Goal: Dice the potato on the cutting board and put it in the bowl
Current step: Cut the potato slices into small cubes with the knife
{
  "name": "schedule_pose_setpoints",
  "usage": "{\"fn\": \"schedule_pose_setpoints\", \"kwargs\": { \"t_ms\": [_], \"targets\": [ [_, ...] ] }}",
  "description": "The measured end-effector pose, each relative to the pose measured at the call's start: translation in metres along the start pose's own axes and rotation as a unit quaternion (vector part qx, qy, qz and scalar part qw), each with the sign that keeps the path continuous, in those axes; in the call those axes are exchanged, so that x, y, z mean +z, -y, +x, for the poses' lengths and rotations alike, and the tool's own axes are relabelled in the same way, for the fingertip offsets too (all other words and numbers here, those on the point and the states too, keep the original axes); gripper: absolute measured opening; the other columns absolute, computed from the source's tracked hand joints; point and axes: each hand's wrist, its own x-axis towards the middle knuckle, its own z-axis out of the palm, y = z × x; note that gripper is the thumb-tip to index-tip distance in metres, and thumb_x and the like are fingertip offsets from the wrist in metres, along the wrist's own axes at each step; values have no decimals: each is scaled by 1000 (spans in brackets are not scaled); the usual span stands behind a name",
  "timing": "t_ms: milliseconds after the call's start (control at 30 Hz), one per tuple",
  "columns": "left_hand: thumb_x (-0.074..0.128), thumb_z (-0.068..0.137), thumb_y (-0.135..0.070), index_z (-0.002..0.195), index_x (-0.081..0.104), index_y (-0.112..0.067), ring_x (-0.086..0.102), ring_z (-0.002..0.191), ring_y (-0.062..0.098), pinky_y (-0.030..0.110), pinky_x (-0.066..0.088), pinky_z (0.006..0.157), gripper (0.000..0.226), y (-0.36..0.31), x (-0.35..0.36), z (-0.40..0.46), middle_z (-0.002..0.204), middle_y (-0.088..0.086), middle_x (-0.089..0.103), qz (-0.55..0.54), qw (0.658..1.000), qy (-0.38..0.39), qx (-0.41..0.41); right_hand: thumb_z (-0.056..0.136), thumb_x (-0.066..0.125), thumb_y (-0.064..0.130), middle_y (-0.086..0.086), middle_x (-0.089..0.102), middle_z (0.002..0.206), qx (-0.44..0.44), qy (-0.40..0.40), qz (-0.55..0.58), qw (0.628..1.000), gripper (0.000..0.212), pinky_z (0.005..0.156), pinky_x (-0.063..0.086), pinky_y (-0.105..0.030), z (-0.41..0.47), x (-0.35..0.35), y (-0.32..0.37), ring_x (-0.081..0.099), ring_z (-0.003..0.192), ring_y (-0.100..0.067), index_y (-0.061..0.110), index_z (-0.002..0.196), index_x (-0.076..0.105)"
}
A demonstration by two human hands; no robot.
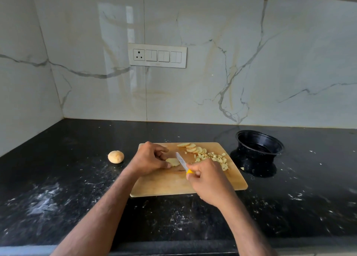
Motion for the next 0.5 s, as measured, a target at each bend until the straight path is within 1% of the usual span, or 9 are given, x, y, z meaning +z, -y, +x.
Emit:
{"fn": "schedule_pose_setpoints", "kwargs": {
  "t_ms": [33,67,100,133,200,233,300,400,500],
  "targets": [
    [95,66,-18,115,75,-12,71,80,17,27,59,77,53,1,-1,1,82,0,75,1,1000,-4,0,94,65,21,20,71,90,-1,-7,1,1000,31,41,44,-18,2,8,3,51,43,-2,15,123,70],
    [96,65,-17,109,77,-12,71,80,18,28,59,77,48,0,-1,1,81,0,75,2,1000,-9,0,94,65,22,12,74,105,1,-14,-3,1000,32,44,42,-15,4,16,6,53,47,0,17,126,69],
    [95,65,-16,104,79,-12,71,79,18,28,59,76,43,0,-1,1,80,0,75,3,1000,-11,-1,95,65,23,8,74,114,8,-20,-7,1000,33,48,44,-14,6,23,9,57,55,0,18,127,69],
    [95,65,-15,102,79,-13,71,78,18,27,60,75,40,0,-1,1,79,-1,75,3,1000,-12,-1,95,64,23,7,73,117,13,-28,-9,999,34,52,48,-15,8,27,14,61,64,-1,18,129,68],
    [96,65,-14,104,79,-13,71,76,14,24,60,75,43,1,-1,0,78,-5,74,0,1000,-13,-3,95,64,25,5,74,115,26,-42,-12,999,34,59,53,-16,11,33,20,67,77,-6,18,128,69],
    [96,64,-14,105,78,-13,70,76,13,23,60,75,45,1,-1,-1,78,-5,74,-1,1000,-14,-2,95,64,25,4,75,111,28,-42,-18,999,33,55,49,-13,13,35,21,66,75,-5,18,127,69],
    [96,63,-13,105,78,-13,70,75,13,21,59,73,46,0,-1,0,76,-6,74,-1,1000,-17,-1,95,63,25,7,75,107,20,-34,-41,998,28,45,33,-7,15,40,22,56,63,-2,19,121,72],
    [96,64,-13,102,78,-16,70,72,7,16,56,69,43,-1,-1,0,72,-8,73,-2,1000,-10,-2,94,62,23,9,73,117,3,-24,-54,998,21,48,33,-7,15,45,20,57,67,-2,17,110,75],
    [96,64,-13,100,78,-15,70,70,6,14,55,69,41,-1,-2,0,71,-9,74,-2,1000,-6,-1,93,62,20,8,74,112,-3,-16,-56,998,18,40,29,-9,15,45,20,48,55,0,16,105,76]
  ]
}}
